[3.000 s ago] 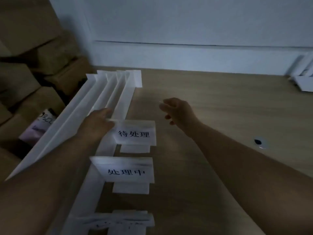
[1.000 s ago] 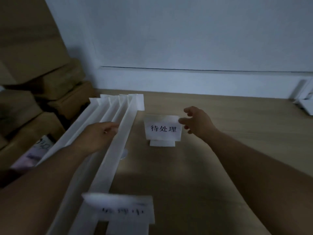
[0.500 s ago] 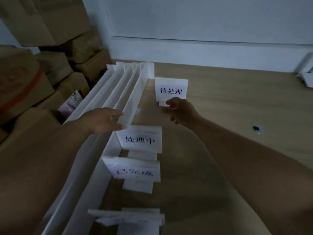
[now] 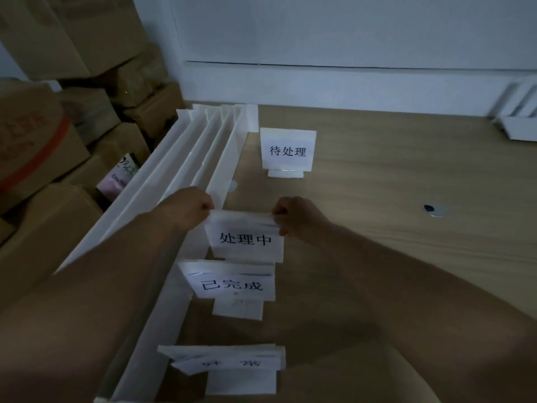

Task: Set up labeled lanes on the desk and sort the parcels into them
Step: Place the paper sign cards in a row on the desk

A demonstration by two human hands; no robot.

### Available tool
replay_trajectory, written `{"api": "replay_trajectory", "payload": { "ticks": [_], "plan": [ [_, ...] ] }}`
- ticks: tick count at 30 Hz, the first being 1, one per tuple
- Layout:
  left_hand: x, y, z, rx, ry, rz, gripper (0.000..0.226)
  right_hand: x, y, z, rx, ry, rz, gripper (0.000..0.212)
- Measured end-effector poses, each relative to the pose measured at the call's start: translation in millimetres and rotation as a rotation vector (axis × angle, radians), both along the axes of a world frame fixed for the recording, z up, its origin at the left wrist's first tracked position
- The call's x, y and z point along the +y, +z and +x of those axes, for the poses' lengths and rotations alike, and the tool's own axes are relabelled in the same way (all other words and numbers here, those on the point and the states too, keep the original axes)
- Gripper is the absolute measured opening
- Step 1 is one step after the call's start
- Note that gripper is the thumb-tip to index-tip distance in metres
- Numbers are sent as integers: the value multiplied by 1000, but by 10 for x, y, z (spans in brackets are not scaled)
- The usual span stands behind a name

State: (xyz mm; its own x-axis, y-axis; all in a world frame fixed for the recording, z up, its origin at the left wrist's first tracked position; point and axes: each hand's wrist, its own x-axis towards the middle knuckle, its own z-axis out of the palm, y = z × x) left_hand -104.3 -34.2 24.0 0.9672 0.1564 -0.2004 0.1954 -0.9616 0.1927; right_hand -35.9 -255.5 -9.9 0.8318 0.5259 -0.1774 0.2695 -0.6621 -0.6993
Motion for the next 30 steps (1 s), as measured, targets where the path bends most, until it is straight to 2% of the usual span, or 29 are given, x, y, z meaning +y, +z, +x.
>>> {"api": "replay_trajectory", "payload": {
  "ticks": [5, 19, 30],
  "plan": [
    [-423, 27, 223, -85, 8, -152, 17, -541, 106, 213, -34, -83, 51, 8],
    [-2630, 6, 1507, -206, -158, -95, 25, -2793, 203, 1303, -84, -278, 37, 15],
    [-3308, -188, 3078, -240, -208, -85, 24, -3511, 50, 2676, -160, -359, 66, 13]
  ]
}}
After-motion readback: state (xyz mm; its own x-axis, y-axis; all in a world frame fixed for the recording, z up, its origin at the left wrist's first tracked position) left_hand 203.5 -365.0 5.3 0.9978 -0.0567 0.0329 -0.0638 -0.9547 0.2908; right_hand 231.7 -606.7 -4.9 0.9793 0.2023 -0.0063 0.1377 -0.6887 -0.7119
